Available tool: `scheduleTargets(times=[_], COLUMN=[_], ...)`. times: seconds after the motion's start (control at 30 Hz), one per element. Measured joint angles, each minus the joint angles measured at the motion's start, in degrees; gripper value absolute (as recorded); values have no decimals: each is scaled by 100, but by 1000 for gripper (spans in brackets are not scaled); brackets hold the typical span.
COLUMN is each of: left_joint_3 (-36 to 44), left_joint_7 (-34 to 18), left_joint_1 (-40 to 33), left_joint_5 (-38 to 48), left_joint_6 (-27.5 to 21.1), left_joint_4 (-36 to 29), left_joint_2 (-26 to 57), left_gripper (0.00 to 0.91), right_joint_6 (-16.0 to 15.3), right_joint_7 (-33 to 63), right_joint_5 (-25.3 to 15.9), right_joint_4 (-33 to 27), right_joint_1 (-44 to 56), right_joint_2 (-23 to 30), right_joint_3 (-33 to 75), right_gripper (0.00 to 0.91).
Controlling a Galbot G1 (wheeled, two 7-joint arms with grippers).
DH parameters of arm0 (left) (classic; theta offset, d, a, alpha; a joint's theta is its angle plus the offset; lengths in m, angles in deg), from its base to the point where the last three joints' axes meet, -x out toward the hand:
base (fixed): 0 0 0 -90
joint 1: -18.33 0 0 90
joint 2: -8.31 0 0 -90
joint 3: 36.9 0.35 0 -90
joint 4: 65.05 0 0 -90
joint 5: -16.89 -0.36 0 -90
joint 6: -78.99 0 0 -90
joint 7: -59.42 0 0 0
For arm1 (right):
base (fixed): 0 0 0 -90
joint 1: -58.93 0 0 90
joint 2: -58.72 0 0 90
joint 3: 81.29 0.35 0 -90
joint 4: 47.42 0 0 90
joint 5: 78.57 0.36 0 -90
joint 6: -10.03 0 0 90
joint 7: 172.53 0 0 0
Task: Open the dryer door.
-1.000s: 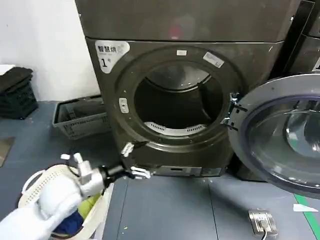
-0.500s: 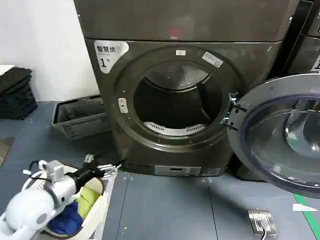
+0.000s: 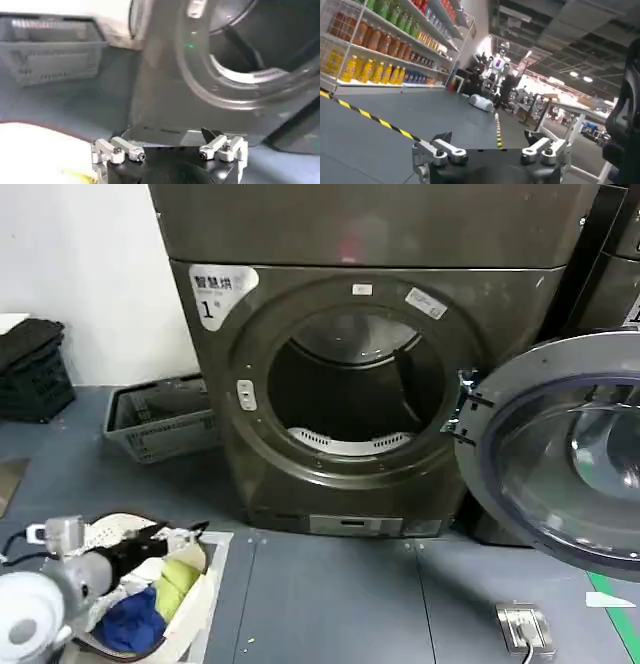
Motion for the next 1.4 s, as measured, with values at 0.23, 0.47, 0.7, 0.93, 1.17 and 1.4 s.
scheduleTargets(times=[0.23, 0.47, 0.7, 0.93, 1.17, 1.4], left_joint_3=[-84, 11, -82, -452, -874, -947], left_joint_7=[-1504, -2746, -3223, -3709, -4113, -4339], left_joint_1=[-208, -550, -716, -634, -562, -570], left_joint_5=[1756, 3022, 3974, 4901, 5748, 5952], left_joint_6=[2, 7, 9, 9, 254, 278], left_joint_4=[191, 483, 936, 1257, 1507, 1925], left_joint_2=[199, 541, 940, 1142, 1244, 1277], left_gripper=[907, 907, 907, 907, 907, 907], right_joint_6=[23, 133, 131, 175, 355, 541], right_joint_7=[-48, -56, -76, -128, -117, -113], right_joint_5=[15, 11, 8, 63, 186, 197], right_joint_4=[27, 17, -4, -64, -126, -201], right_joint_1=[2, -5, -12, 4, 8, -1], right_joint_2=[0, 4, 5, -15, -16, -29], right_joint_3=[-2, -31, -34, 16, 14, 14], right_gripper=[907, 907, 907, 907, 907, 907])
